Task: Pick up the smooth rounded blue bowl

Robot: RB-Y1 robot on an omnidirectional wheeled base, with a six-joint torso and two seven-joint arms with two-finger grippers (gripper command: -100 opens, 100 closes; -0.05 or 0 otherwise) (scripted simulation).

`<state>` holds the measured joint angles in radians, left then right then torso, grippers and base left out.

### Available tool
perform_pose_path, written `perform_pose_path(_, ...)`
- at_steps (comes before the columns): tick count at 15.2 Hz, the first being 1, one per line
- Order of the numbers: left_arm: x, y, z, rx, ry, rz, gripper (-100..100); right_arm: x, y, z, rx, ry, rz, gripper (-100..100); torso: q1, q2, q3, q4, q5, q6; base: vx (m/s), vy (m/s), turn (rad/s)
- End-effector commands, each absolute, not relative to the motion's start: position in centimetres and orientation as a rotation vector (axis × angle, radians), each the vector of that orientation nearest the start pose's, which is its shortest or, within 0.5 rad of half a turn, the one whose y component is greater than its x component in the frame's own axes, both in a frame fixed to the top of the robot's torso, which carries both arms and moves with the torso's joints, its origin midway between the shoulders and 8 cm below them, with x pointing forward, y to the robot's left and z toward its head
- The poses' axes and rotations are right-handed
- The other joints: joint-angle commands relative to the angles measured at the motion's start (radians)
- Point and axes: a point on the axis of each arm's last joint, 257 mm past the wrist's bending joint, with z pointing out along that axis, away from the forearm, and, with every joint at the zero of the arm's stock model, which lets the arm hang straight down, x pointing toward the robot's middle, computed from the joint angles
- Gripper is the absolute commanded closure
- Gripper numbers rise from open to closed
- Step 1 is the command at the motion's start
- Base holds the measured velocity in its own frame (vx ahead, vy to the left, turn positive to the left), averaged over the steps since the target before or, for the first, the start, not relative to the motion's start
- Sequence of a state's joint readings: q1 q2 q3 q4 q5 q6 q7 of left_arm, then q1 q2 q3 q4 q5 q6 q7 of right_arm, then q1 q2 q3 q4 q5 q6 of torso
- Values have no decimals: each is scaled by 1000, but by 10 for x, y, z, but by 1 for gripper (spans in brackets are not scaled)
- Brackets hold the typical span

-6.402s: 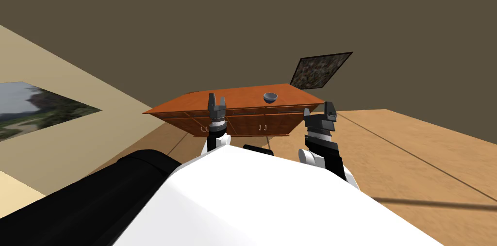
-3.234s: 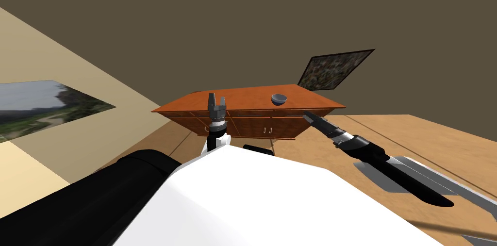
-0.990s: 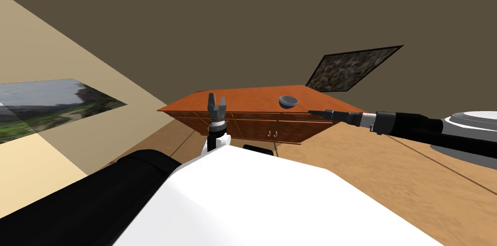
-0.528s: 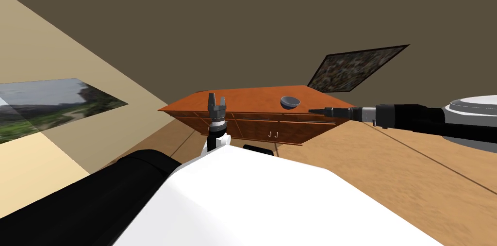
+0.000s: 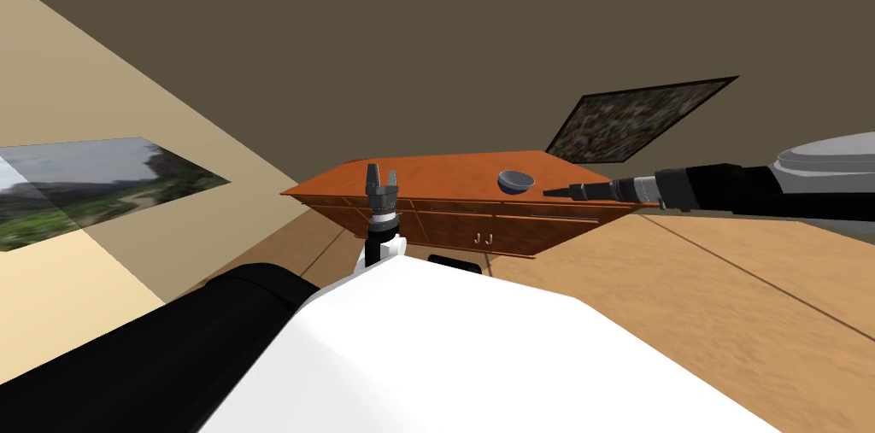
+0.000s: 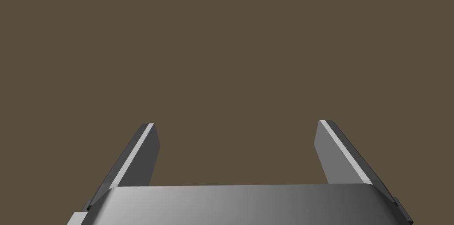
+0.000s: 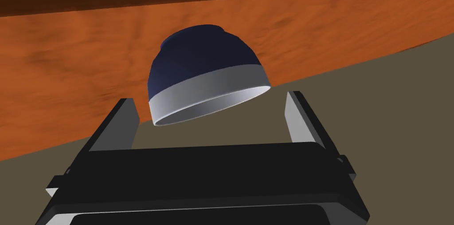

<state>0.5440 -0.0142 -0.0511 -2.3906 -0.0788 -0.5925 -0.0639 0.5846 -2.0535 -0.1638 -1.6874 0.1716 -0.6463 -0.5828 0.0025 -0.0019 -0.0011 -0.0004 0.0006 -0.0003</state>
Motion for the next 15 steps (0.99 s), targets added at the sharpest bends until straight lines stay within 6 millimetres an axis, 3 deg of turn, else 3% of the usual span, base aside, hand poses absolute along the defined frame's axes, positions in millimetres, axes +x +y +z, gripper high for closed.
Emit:
perform_pose_path(1, 304, 252, 74, -472, 544, -1261, 0, 433, -380, -80, -410, 2367, 506, -100, 0, 0, 0, 0, 0, 0, 27, 28, 38)
perform_pose_path(15, 304, 252, 74, -472, 544, -1260, 0, 449, -374, -72, -598, 2540, 292, -100, 0, 0, 0, 0, 0, 0, 22, 23, 21)
